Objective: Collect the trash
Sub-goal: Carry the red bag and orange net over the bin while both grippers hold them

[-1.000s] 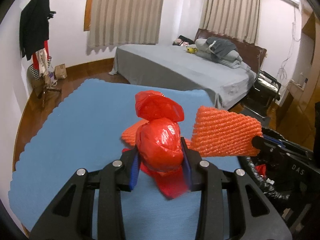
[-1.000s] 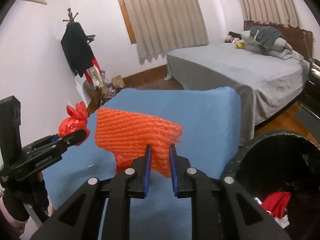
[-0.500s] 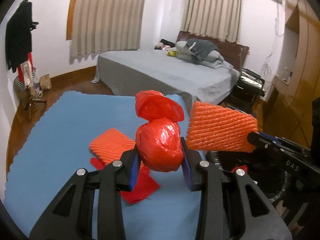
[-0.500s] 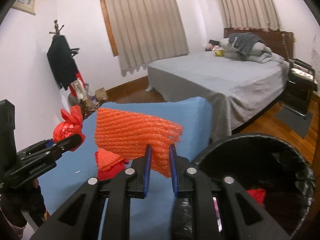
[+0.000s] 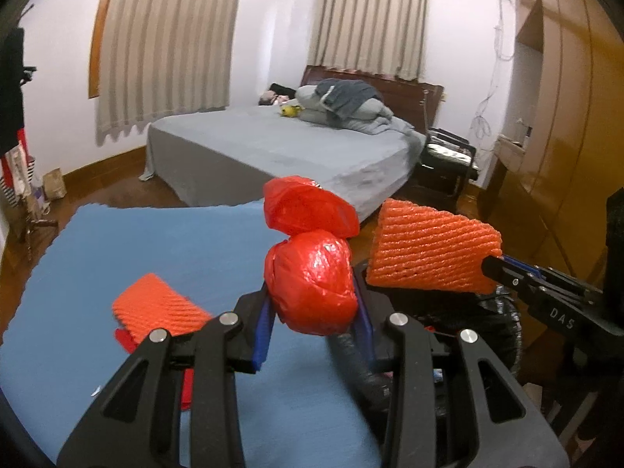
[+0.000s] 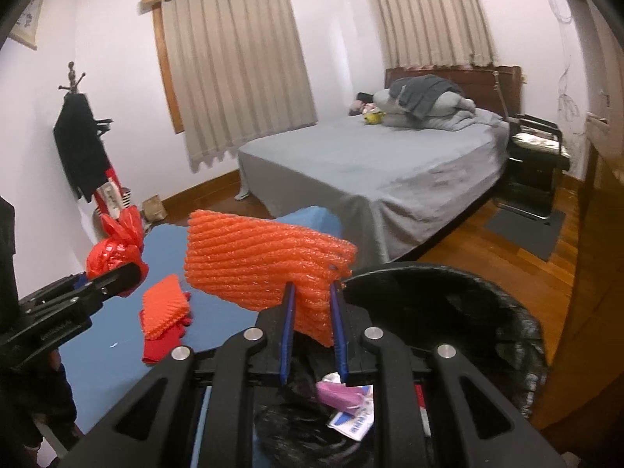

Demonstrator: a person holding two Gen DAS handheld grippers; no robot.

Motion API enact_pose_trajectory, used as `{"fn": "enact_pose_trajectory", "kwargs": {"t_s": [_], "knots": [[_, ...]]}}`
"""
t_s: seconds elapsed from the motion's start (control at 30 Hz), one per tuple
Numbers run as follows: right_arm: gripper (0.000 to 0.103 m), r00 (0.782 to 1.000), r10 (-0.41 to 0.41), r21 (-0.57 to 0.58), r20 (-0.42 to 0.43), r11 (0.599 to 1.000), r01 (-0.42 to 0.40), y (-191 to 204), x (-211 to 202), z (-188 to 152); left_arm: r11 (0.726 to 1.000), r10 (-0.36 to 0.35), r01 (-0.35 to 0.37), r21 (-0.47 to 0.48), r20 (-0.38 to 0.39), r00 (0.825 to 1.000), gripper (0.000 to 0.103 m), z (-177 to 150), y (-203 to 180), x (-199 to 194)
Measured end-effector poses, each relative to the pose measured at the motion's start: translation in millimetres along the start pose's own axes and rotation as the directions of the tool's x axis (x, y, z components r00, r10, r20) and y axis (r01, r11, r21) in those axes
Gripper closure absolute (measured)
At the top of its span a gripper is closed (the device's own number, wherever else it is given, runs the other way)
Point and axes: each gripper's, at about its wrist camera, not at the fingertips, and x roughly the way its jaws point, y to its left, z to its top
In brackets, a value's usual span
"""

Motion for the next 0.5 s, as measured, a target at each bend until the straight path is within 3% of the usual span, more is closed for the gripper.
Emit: {"fn": "enact_pose_trajectory", "kwargs": {"t_s": [0.5], "knots": [[0.086, 0.992, -0.124, 0.042, 0.023, 0.992, 0.123, -49.7, -27.1, -6.4, 0.99, -0.113, 0.112, 0.081, 0.001, 0.994, 0.068, 3.9, -68.3, 25.1]]}}
